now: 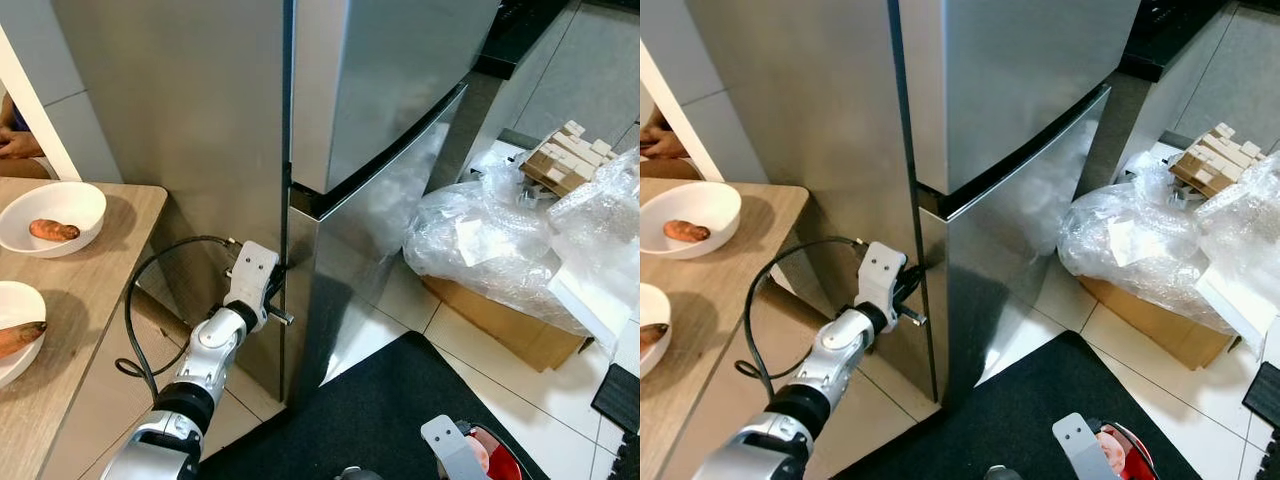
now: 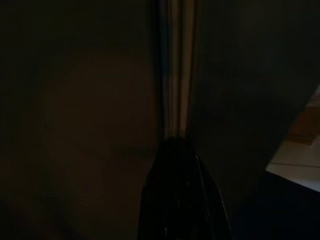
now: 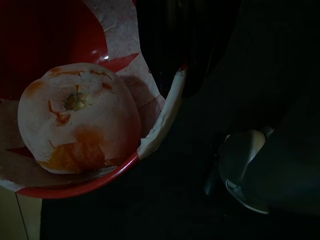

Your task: Restocking fridge

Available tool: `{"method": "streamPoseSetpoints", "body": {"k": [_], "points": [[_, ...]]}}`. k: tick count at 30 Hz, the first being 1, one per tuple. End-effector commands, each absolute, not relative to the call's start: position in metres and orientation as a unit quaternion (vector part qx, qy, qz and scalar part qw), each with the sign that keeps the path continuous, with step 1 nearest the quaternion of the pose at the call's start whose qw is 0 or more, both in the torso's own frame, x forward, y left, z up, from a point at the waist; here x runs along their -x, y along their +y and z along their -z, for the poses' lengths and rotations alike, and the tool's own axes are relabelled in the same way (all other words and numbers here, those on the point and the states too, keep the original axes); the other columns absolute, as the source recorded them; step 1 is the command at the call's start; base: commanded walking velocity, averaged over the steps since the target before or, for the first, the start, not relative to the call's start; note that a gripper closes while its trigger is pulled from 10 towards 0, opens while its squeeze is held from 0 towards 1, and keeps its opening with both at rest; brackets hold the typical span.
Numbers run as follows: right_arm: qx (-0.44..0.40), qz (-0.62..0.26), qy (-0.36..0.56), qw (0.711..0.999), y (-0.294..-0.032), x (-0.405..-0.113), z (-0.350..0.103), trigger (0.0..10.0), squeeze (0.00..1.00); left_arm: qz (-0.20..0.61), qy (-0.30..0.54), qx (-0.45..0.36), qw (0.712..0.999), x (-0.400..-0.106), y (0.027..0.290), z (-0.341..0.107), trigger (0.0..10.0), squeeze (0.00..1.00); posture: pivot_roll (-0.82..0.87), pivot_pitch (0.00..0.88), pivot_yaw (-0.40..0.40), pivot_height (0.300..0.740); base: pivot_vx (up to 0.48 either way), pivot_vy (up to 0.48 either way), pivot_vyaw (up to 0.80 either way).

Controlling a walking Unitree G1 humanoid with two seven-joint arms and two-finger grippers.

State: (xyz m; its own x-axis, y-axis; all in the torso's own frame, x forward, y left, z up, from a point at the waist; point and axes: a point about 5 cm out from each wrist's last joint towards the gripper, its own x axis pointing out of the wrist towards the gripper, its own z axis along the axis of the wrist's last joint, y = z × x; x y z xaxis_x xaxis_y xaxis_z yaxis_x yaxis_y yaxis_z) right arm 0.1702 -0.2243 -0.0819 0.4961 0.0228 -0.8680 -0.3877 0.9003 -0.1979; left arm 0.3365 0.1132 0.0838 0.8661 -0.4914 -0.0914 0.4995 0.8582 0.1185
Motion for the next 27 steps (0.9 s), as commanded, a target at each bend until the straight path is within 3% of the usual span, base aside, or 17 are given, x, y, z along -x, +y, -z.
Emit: {"method": "streamPoseSetpoints", "body": {"k": [1,13,21,27], "points": [[0.193,-0.114,0.485,0.845,-0.230,-0.168,0.081,10.0,0.00,0.262,0.038,-0.079,0.961,-0.335,0.112,-0.079,10.0,0.00,-0.21,0.110,-0.033,0.700,0.000,0.000,0.00],[0.193,-0.114,0.485,0.845,-0.231,-0.168,0.081,10.0,0.00,0.237,0.036,-0.092,0.967,-0.339,0.116,-0.080,10.0,0.00,-0.21,0.117,-0.036,0.700,0.000,0.000,0.00],[0.193,-0.115,0.487,0.844,-0.230,-0.166,0.082,10.0,0.00,0.152,0.039,-0.111,0.981,-0.350,0.136,-0.086,10.0,0.00,-0.20,0.125,-0.038,0.700,0.000,0.000,0.00],[0.192,-0.116,0.487,0.844,-0.230,-0.166,0.082,10.0,0.00,0.153,0.034,-0.110,0.981,-0.352,0.135,-0.089,10.0,0.00,-0.20,0.128,-0.036,0.700,0.000,0.000,0.00]]}}
